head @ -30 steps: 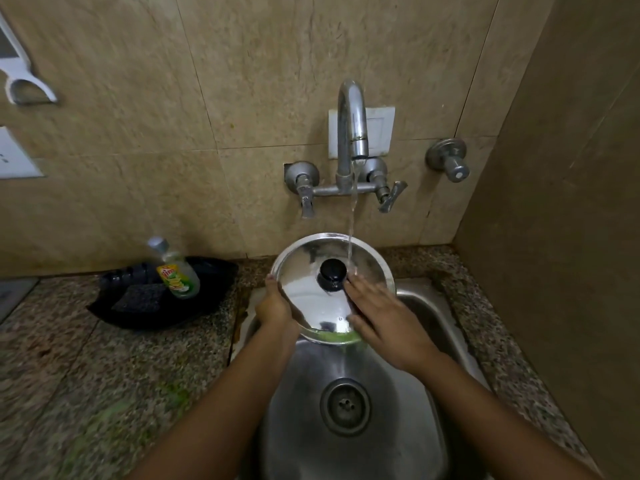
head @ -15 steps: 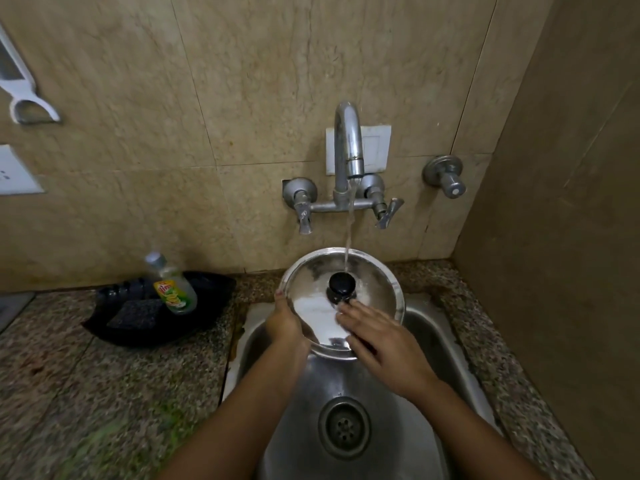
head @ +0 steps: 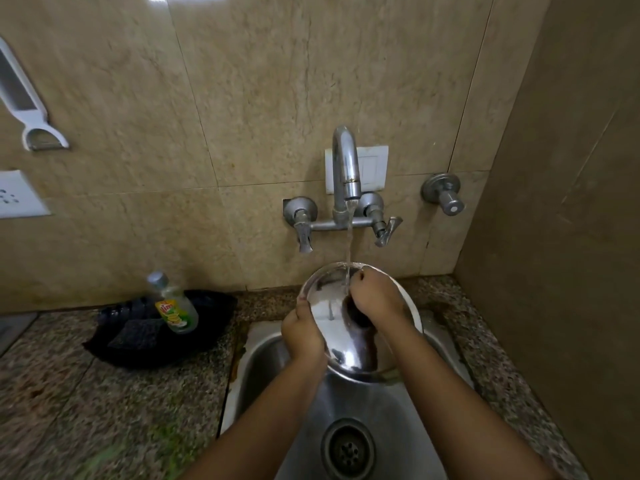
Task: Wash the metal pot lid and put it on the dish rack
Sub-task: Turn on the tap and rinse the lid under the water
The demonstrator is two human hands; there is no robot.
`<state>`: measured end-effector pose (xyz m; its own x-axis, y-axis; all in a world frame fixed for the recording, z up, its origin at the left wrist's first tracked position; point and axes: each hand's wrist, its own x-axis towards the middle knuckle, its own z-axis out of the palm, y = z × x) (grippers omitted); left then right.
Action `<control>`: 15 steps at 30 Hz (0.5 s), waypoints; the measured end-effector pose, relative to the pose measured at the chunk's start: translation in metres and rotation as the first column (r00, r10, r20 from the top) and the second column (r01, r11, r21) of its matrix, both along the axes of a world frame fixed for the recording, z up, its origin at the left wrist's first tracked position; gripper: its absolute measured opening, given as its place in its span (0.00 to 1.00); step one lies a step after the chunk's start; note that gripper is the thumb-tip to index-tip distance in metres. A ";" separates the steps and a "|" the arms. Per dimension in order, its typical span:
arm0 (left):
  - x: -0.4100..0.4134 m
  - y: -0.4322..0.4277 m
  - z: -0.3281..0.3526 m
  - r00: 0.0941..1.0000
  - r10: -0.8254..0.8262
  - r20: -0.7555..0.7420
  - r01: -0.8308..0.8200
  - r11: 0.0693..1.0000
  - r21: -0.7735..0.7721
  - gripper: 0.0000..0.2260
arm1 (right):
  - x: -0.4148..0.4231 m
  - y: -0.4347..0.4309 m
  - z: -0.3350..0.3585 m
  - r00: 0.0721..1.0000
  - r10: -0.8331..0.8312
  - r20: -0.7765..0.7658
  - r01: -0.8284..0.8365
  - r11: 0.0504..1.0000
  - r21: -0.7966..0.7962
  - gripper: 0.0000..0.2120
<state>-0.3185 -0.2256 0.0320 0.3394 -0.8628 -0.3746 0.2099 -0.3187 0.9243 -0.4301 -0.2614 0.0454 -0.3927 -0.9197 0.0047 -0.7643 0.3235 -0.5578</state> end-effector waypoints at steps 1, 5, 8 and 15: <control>0.002 0.000 -0.003 0.999 -0.029 0.028 0.029 0.999 -0.026 0.17 | 0.001 -0.002 0.002 0.997 0.066 -0.040 -0.065 0.998 0.013 0.17; 0.012 -0.002 -0.008 0.991 -0.133 0.033 0.135 0.988 -0.072 0.15 | 0.012 0.001 0.004 0.772 0.590 -0.235 -0.618 0.783 -0.067 0.09; 0.017 -0.004 -0.005 0.982 -0.185 0.045 0.187 0.981 -0.044 0.15 | -0.010 -0.019 0.000 0.896 0.444 -0.024 -0.443 0.887 -0.128 0.08; 0.024 -0.003 -0.010 0.965 -0.261 0.030 0.263 0.963 -0.065 0.15 | 0.000 -0.012 0.009 0.760 0.649 -0.043 -0.645 0.744 -0.172 0.05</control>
<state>-0.2945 -0.2290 0.0217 0.1052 -0.9458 -0.3072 0.1080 -0.2962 0.9490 -0.4297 -0.2739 0.0542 0.2947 -0.9385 0.1800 -0.7448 -0.3436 -0.5720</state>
